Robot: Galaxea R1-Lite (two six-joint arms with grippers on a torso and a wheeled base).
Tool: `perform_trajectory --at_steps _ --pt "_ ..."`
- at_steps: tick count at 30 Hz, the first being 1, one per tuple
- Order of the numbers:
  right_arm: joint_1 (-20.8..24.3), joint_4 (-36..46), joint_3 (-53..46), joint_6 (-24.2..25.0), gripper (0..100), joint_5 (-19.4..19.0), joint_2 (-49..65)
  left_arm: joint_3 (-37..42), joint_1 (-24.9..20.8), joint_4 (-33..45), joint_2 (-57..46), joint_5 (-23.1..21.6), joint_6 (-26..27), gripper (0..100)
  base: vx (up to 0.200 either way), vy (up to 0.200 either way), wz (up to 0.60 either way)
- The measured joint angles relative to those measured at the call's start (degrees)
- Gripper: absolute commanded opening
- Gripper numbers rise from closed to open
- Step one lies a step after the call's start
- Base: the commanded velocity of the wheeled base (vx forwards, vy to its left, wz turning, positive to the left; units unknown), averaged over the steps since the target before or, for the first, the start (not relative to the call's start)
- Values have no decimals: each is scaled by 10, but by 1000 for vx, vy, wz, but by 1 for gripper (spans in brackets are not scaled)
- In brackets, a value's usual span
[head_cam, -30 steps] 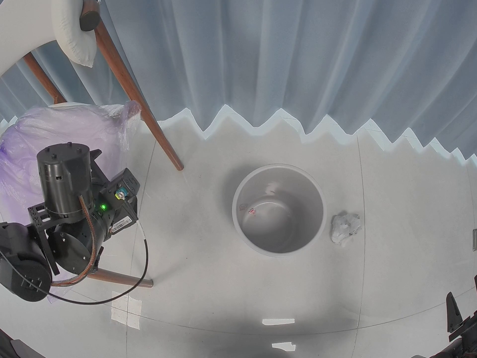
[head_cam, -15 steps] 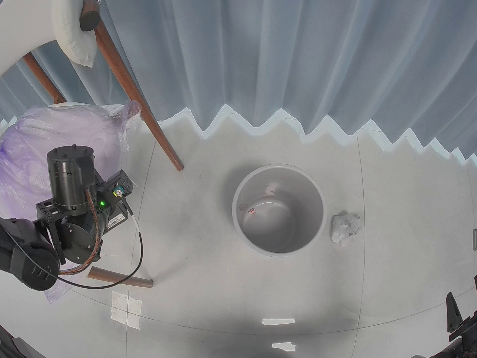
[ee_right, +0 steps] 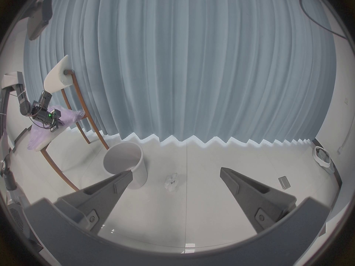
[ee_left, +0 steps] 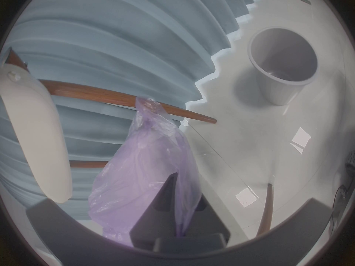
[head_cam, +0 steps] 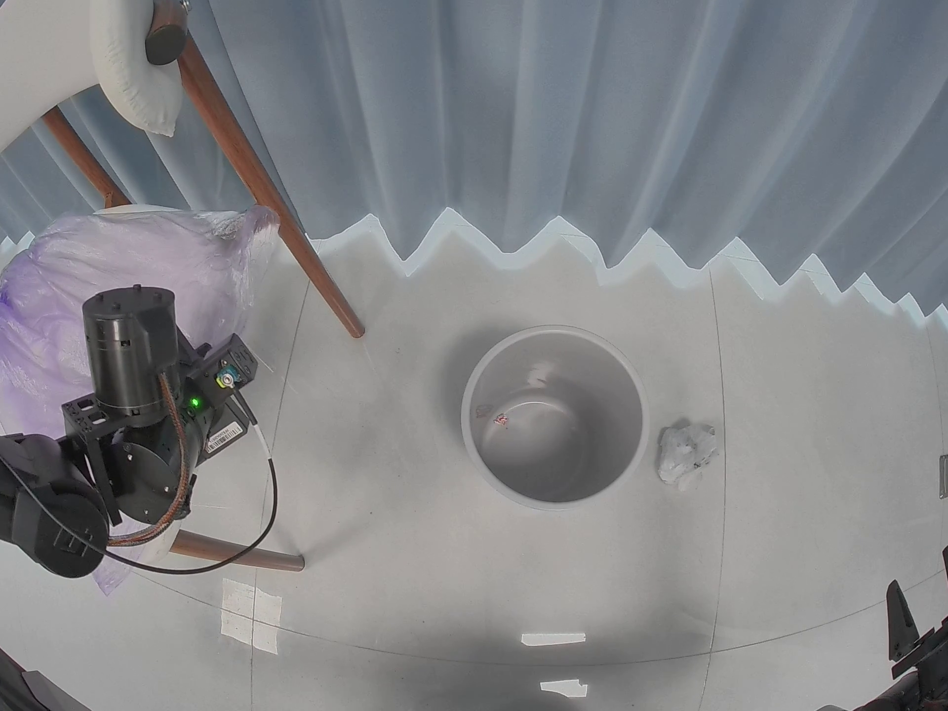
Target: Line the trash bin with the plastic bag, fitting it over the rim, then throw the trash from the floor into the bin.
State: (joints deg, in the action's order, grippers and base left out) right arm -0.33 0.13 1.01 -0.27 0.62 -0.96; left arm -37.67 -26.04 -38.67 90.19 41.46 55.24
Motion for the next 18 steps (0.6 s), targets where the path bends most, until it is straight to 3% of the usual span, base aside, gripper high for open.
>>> perform_trajectory --at_steps 10,18 --pt "0 0 0 0 100 0 0 7 -17 15 -61 -4 -41 0 0 0 0" --pt "0 0 0 0 100 0 0 3 -95 30 -84 -54 -139 0 0 0 0"
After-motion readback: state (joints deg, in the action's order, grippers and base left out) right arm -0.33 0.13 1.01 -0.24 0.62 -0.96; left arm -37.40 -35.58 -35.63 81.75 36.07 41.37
